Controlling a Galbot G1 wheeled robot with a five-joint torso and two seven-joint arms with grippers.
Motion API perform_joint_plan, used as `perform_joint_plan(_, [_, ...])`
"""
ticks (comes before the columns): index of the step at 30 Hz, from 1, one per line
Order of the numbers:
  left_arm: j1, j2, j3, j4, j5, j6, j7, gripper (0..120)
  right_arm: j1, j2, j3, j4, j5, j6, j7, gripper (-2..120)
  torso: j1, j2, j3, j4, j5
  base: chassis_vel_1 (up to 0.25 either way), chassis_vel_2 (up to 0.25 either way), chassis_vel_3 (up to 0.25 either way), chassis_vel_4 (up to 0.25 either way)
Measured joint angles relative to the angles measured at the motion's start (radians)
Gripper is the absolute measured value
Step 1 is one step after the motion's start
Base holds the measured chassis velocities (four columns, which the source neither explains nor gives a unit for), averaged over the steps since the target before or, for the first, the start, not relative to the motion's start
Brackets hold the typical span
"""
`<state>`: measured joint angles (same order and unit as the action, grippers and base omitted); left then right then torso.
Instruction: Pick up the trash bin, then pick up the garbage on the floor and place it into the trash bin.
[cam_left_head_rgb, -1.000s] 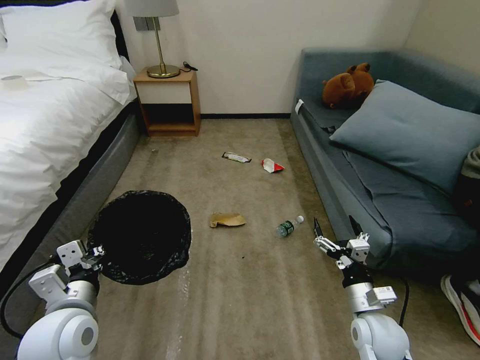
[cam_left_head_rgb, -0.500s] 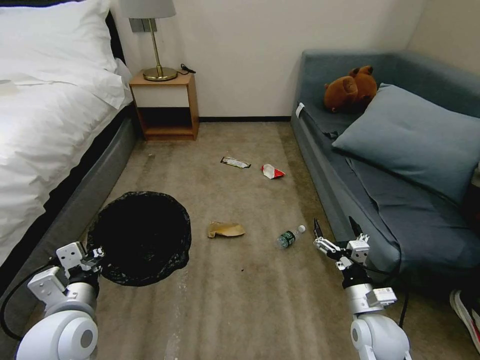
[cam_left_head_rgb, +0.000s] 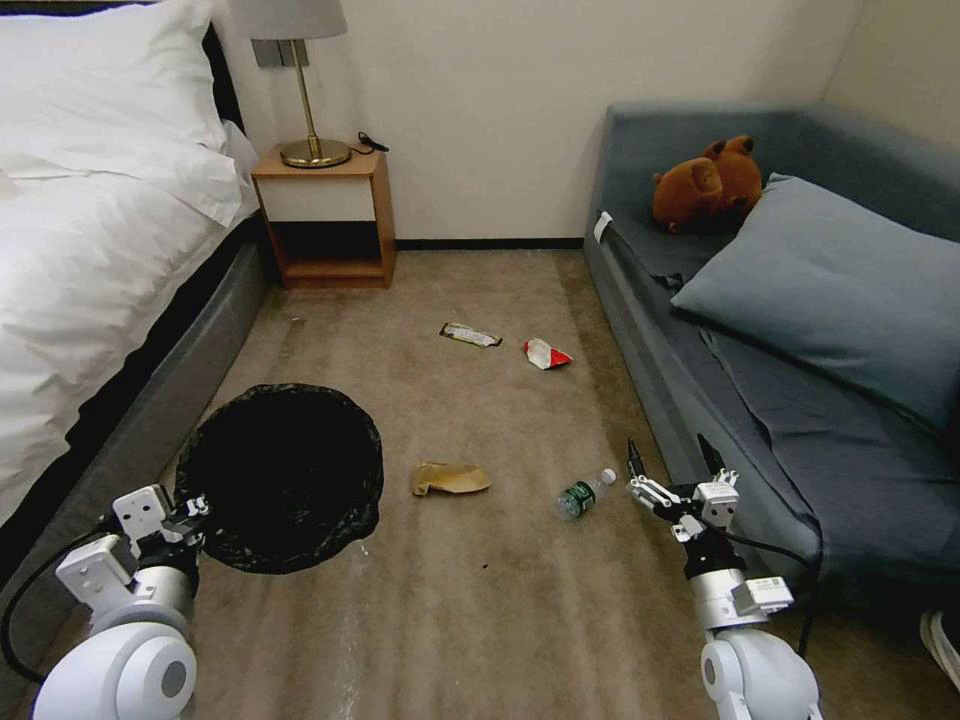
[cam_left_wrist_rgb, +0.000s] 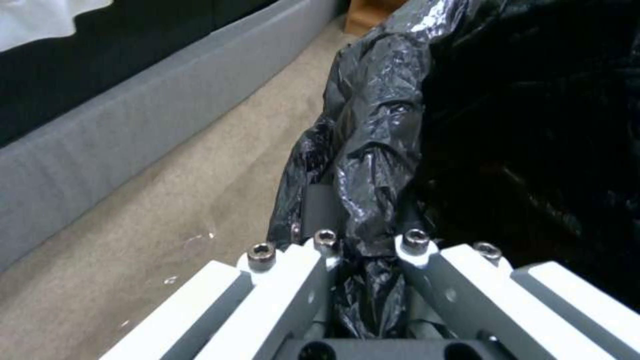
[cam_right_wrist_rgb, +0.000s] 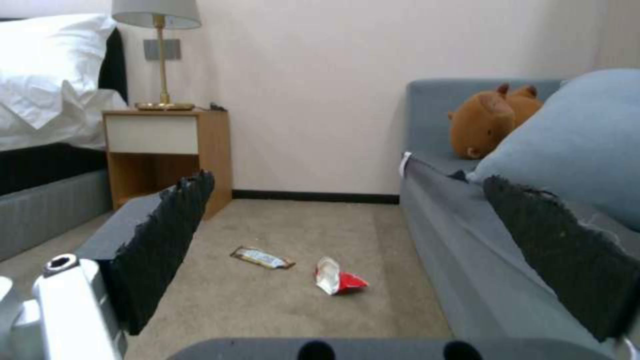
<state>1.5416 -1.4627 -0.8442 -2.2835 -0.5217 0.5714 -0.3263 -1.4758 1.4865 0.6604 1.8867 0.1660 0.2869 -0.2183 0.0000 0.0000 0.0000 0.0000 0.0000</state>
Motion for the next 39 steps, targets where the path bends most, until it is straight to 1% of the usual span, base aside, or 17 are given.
perform_joint_plan(9, [-0.01, 0.004, 0.0, 0.008, -0.006, -0.007, 0.0, 1, 0.003, -0.003, 0.001, 0.0, -0.002, -0.003, 0.0, 100, 0.0, 0.0, 0.0, 0.0, 0.0, -0.082, 0.089, 0.083, -0.086])
perform_joint_plan(21, [-0.008, 0.002, 0.002, 0.023, -0.003, -0.019, 0.006, 1, 0.005, -0.002, -0.001, -0.007, -0.004, -0.005, 0.002, 100, 0.0, 0.0, 0.0, -0.0001, -0.0001, -0.094, 0.088, 0.086, -0.095])
perform_joint_plan(27, [-0.001, 0.0, 0.0, 0.037, -0.002, -0.033, 0.007, 1, 0.006, -0.003, -0.012, -0.01, 0.004, 0.001, 0.015, 100, 0.0, 0.0, 0.0, 0.0, -0.0001, -0.057, 0.069, 0.068, -0.057])
perform_joint_plan(32, [-0.002, -0.001, 0.001, 0.038, 0.0, -0.034, 0.007, 1, 0.008, -0.009, -0.019, -0.009, -0.002, 0.002, 0.023, 100, 0.0, 0.0, 0.0, 0.0, -0.0001, 0.0, 0.0, 0.0, 0.0])
perform_joint_plan(34, [-0.004, 0.0, 0.004, 0.037, 0.004, -0.026, 0.004, 1, 0.02, -0.017, -0.033, -0.004, -0.007, -0.023, 0.066, 100, 0.0, 0.0, 0.0, -0.0001, -0.0001, 0.0, 0.0, 0.0, 0.0])
perform_joint_plan(35, [-0.004, 0.0, 0.004, 0.037, 0.004, -0.026, 0.004, 1, 0.02, -0.017, -0.033, -0.004, -0.007, -0.023, 0.066, 100, 0.0, 0.0, 0.0, -0.0001, -0.0001, 0.0, 0.0, 0.0, 0.0])
perform_joint_plan(37, [-0.007, 0.001, 0.008, 0.036, 0.01, -0.019, 0.001, 1, 0.041, -0.03, -0.06, -0.004, 0.003, -0.072, 0.131, 100, 0.0, 0.0, 0.0, 0.0, -0.0001, 0.0, 0.0, 0.0, 0.0])
perform_joint_plan(38, [-0.007, 0.001, 0.008, 0.036, 0.01, -0.019, 0.001, 1, 0.041, -0.03, -0.06, -0.004, 0.003, -0.072, 0.131, 100, 0.0, 0.0, 0.0, 0.0, -0.0001, 0.0, 0.0, 0.0, 0.0])
perform_joint_plan(39, [-0.009, 0.0, 0.01, 0.036, 0.016, -0.017, 0.0, 1, 0.055, -0.04, -0.086, -0.006, 0.027, -0.123, 0.183, 100, 0.0, 0.0, 0.0, 0.0, -0.0001, 0.0, 0.0, 0.0, 0.0])
